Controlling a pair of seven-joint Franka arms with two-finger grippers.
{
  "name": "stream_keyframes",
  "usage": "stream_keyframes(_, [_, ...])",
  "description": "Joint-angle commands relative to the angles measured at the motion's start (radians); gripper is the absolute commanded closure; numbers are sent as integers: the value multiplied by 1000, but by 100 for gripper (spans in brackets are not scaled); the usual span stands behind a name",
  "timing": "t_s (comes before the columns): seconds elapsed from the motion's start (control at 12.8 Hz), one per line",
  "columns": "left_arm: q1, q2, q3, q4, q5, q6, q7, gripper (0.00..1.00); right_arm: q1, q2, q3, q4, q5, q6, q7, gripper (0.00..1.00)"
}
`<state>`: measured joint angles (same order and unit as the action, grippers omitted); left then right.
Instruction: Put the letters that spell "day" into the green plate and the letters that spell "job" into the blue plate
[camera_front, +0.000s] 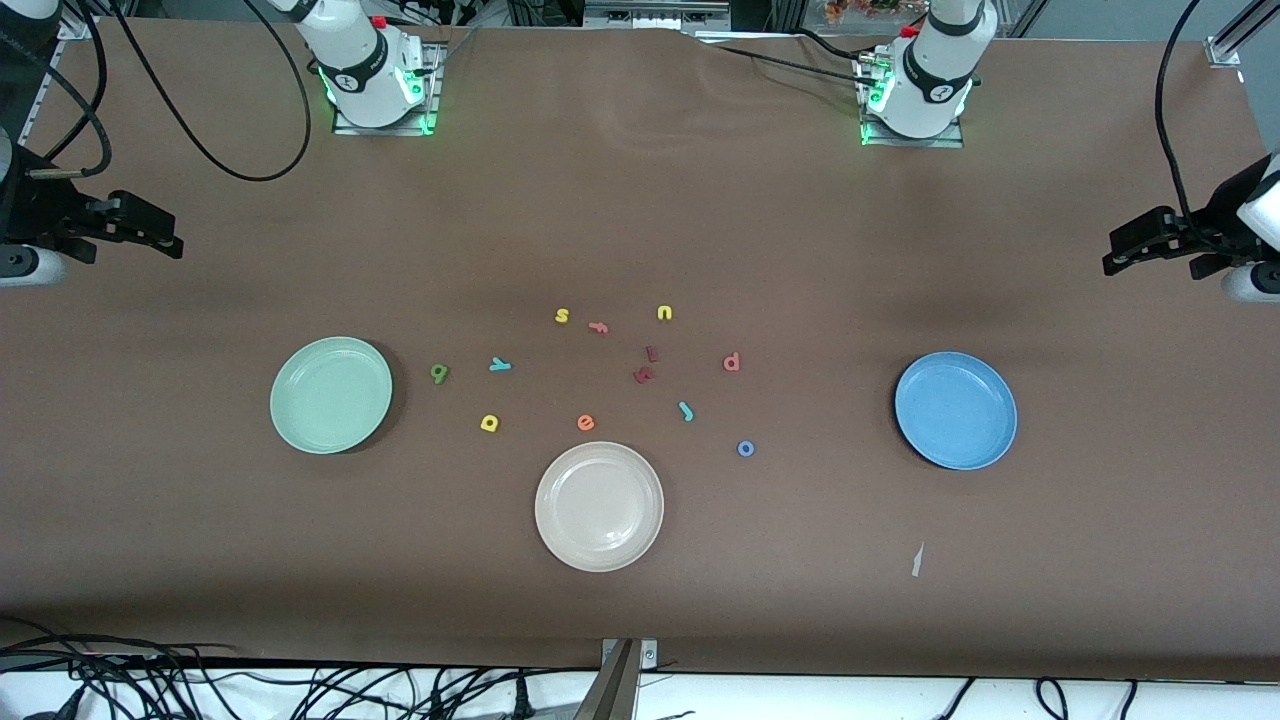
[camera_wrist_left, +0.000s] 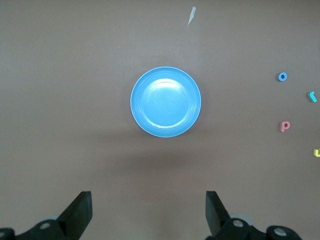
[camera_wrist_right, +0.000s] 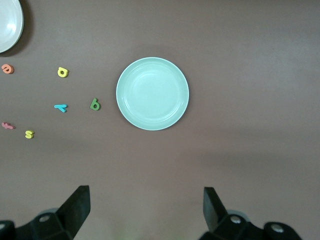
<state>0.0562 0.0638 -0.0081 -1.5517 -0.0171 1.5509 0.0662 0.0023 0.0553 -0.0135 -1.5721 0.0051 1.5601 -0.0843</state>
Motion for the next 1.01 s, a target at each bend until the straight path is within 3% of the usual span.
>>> stream_keyframes(0.0, [4, -4, -6, -2, 29, -3, 17, 0, -1, -12, 1, -11, 13, 6, -14, 0])
stream_keyframes(0.94, [5, 4, -6, -2, 28, -3, 17, 0, -1, -8, -3, -6, 13, -6, -65, 0])
